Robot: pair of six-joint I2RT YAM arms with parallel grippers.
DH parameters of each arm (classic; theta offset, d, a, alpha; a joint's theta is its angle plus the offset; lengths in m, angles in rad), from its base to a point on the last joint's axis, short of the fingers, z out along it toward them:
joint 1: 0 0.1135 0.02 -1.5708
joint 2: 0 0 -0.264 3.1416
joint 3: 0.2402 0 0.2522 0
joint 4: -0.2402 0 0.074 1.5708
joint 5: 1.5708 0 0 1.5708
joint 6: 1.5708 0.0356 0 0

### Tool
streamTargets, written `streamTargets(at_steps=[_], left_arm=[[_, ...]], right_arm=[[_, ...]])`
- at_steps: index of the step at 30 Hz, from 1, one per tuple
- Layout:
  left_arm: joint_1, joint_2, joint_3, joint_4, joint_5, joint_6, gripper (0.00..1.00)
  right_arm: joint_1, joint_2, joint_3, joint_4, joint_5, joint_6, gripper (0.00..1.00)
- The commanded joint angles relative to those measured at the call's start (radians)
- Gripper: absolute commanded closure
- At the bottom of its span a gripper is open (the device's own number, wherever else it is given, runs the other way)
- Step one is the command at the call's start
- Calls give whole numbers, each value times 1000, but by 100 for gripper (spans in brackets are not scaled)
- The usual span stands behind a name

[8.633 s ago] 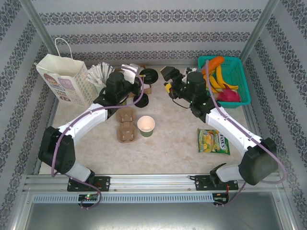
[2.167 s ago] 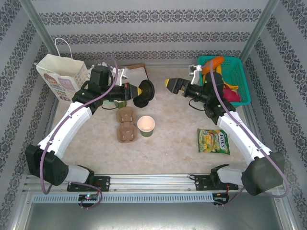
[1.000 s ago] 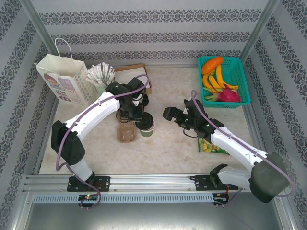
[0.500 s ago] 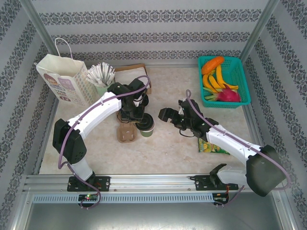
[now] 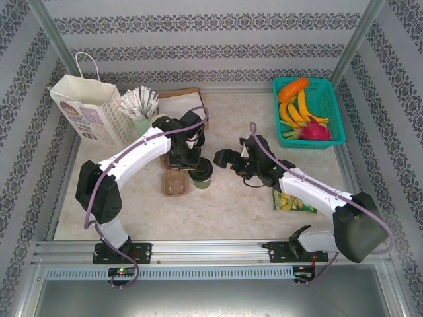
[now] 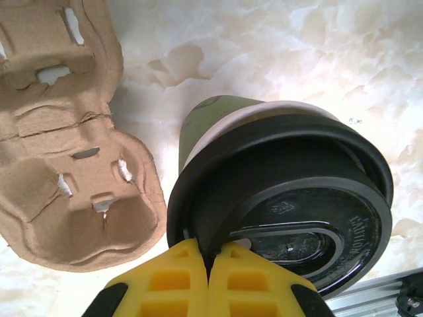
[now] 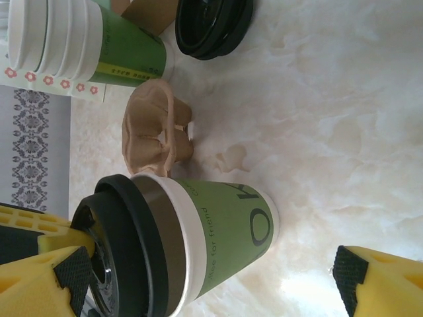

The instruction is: Pack the takeout coffee

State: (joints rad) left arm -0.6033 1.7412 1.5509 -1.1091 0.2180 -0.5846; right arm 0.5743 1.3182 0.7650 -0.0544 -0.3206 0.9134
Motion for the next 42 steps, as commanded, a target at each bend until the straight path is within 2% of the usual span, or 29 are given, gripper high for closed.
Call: streamTargets(at_steps=[1,9,21,27,33,42], left_arm=[[-17,15,-13,25,18,-16,100],[-16,36,-13,30,35,-15,100],[-19,86,-23,27,37,-8,100],[-18,92,-38,42,35,-1,100],[-18,85,-51,37,22,5,100],[-18,84,-64,31,26,6,100]], right_arm=[[19,26,40,24,-50,-20,5],[36,93,67,108,-167,-16,5],[50,167,95,160,-272,-9,5],[40,131,73,172,-243,-19,5],[-24,50,-2,157,-246,-56,4],[-67,23,-85,148,-259,-39,9]])
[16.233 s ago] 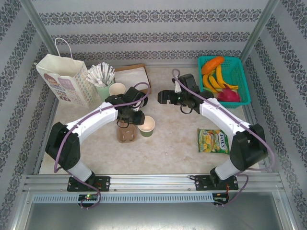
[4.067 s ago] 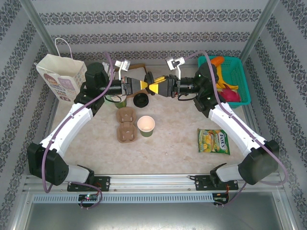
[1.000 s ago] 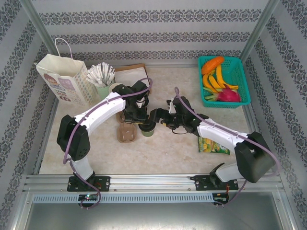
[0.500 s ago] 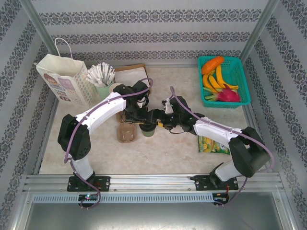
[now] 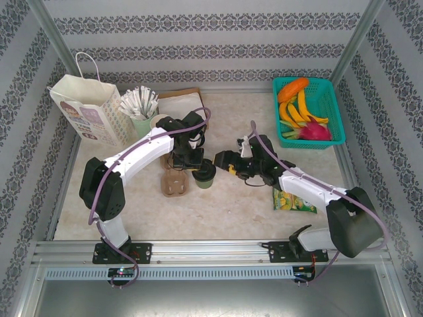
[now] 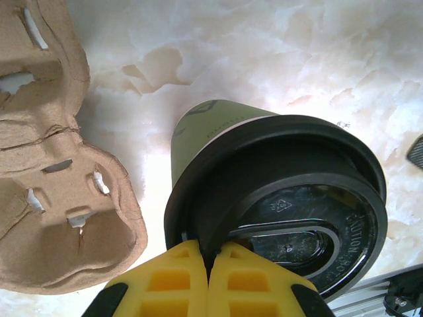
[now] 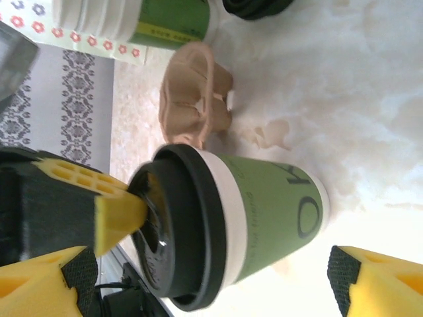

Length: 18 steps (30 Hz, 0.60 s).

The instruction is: Pack the takeout coffee

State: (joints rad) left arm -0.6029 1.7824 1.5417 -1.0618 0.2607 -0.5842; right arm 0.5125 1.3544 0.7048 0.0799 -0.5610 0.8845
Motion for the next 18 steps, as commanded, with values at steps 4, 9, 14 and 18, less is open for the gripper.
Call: streamTargets(at_steps=[4,9,14,18], left_arm=[[-18,35,-61,-20,-25,-2,100],[-18,32,-65,-9,-13,-1,100],[-19,33,-63,-9,-11,4,100],[-18,38,-62,-11,-10,3,100]], right_arm=[[-19,-11,-52,43,-56,-3,16],[-18,6,-51,71,-123,-20,28],[-13,73,-23,88,-173,-9,38],[-2,111,-1,92,-179,-10,38]])
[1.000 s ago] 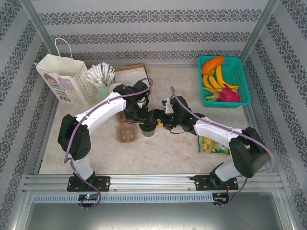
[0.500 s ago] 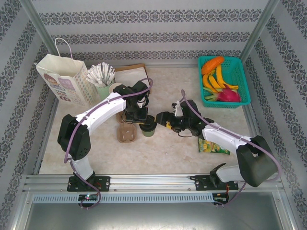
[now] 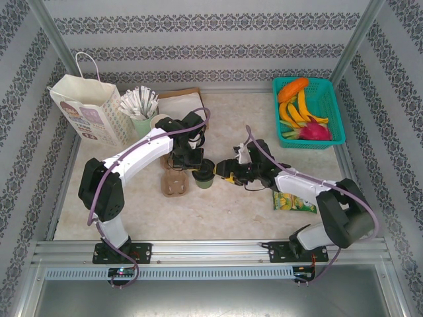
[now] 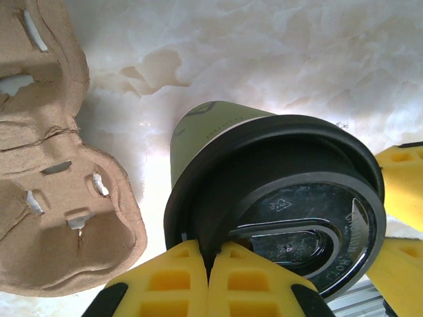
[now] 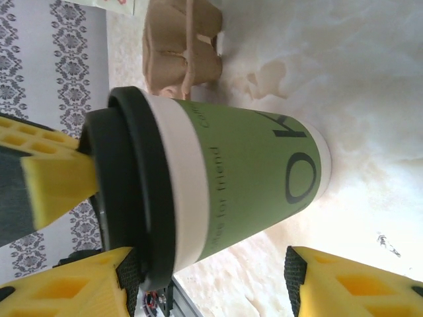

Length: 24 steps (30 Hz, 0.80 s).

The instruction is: Pack the takeout coffee

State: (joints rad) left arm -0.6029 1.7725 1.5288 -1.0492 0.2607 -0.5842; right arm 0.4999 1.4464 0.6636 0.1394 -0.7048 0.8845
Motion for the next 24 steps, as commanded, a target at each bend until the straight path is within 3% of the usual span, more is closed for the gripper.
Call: streamTargets(at_steps=[1,11,16,24], left_arm=[[-19,50,-47,-26,-8,3,100],[-20,75,-42,-12,40,6,100],[-20,93,-17,-33,37,34,100],[-21,106,-17,-42,31,46,100]], right_arm=[[12,27,45,32,-36,-13,39],[11,39,49,12,17,-14,43],[10,71,49,-6,13,1,53],[12,80,42,-19,37,26,55]])
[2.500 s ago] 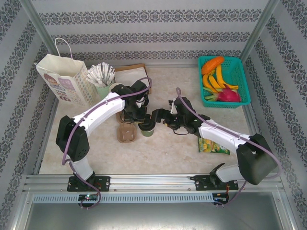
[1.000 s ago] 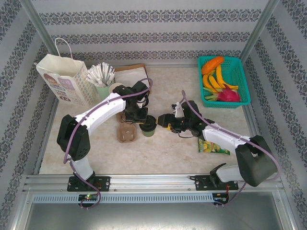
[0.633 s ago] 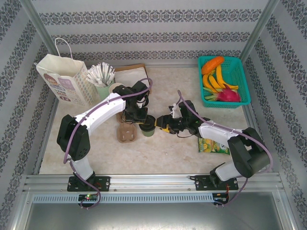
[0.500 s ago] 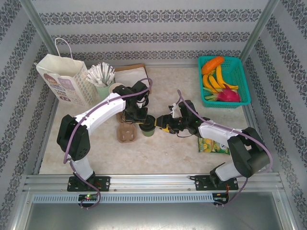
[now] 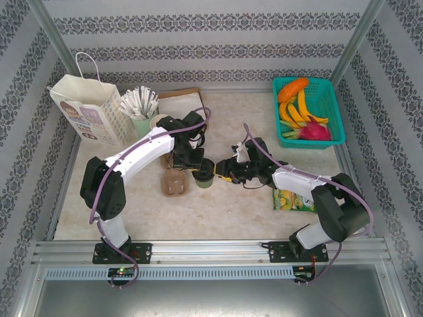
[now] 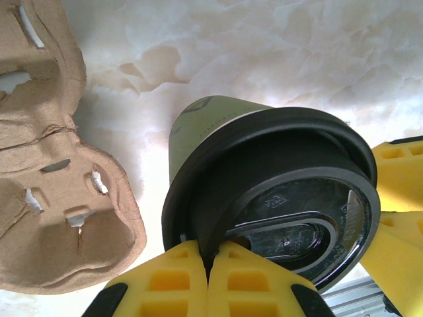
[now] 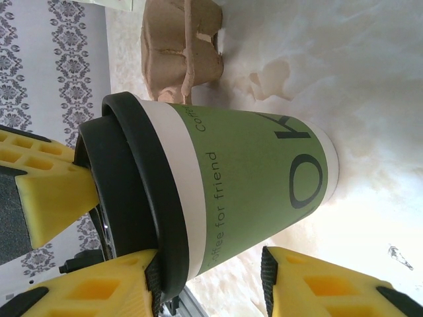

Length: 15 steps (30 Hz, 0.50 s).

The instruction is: Pack the takeout coffee

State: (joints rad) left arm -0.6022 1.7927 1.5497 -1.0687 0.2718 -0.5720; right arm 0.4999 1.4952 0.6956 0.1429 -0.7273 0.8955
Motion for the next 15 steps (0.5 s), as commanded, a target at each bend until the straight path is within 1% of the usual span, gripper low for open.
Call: streamTargets(at_steps=[1,10,13,15], left_arm=[[-21,87,-38,-25,20,34,100],[-19,100,-38,-26,22,29,100],[-16,124,-33,-31,42,34,100],[-12,150,-38,-34,50,37,100]], right_arm=[[12,33,12,-27,61,17,55],[12,48,13,-69,84,39,55],[11,69,17,-123,111,53,55],[6,98,20,-193,147,57,55]])
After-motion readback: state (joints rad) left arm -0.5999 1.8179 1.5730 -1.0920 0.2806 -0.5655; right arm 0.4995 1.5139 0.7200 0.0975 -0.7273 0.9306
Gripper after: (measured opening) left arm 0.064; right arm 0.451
